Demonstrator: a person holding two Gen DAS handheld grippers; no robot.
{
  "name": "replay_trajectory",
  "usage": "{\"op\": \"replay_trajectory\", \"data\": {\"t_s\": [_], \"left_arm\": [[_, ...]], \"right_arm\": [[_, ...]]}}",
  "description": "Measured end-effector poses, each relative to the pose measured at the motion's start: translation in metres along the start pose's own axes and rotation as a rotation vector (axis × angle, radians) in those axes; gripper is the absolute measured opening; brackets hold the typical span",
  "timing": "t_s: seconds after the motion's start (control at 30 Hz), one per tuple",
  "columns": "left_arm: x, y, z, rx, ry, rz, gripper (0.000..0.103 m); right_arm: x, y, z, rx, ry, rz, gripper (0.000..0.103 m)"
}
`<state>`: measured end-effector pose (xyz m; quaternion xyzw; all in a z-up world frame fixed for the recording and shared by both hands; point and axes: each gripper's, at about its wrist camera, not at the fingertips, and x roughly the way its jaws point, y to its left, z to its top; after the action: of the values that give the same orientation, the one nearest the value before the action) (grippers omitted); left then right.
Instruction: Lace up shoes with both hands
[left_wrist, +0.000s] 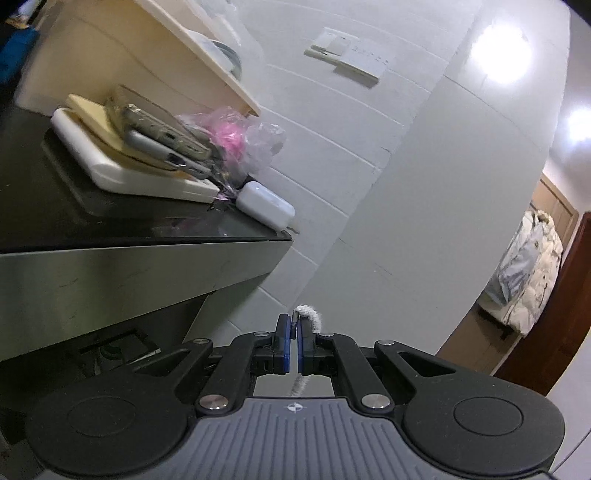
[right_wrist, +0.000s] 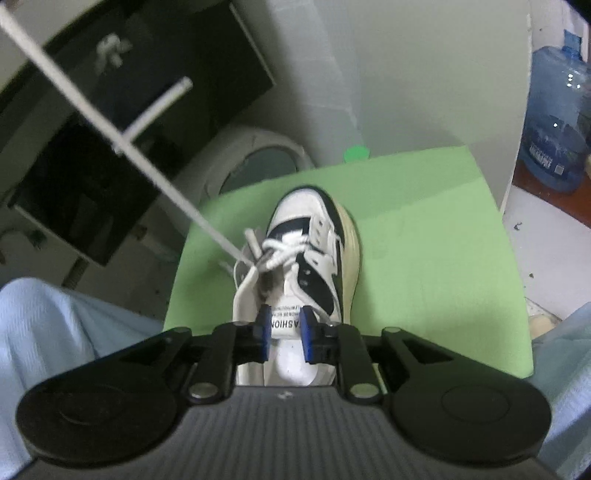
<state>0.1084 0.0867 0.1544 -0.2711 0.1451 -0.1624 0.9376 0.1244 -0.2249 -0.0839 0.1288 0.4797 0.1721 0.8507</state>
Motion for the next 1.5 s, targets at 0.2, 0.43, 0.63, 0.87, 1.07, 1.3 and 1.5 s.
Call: {"op": "replay_trajectory", "data": {"t_s": [0.2, 0.43, 0.63, 0.87, 1.07, 1.3, 1.5], "left_arm": [[-0.021, -0.003, 0.0, 0.045, 0.042, -0.015, 0.003], [-0.051, -0.008, -0.015, 0.059, 0.206, -0.047, 0.003], [-0.06, -0.016, -0.041, 0.128, 0.4, 0.034, 0.003], [-0.072, -0.024, -0.048, 0.219, 0.494, 0.134, 0.033], [-0.081, -0.027, -0.049, 0.284, 0.526, 0.165, 0.041], [-0.032, 0.017, -0.072, 0.002, 0.557, 0.228, 0.041], [0.047, 0.069, -0.113, -0.169, 0.619, 0.429, 0.041]], "right_arm": [[-0.006, 0.005, 0.004, 0.004, -0.056, -0.035, 0.042], [-0.003, -0.01, 0.006, 0.063, -0.041, -0.07, 0.042], [-0.004, -0.009, 0.008, 0.066, -0.052, -0.065, 0.044], [-0.006, -0.013, 0.009, 0.089, -0.067, -0.071, 0.054], [-0.006, -0.016, 0.01, 0.111, -0.077, -0.07, 0.062], [-0.004, -0.015, 0.011, 0.106, -0.072, -0.081, 0.066], [-0.006, -0.019, 0.012, 0.135, -0.079, -0.073, 0.07]]}}
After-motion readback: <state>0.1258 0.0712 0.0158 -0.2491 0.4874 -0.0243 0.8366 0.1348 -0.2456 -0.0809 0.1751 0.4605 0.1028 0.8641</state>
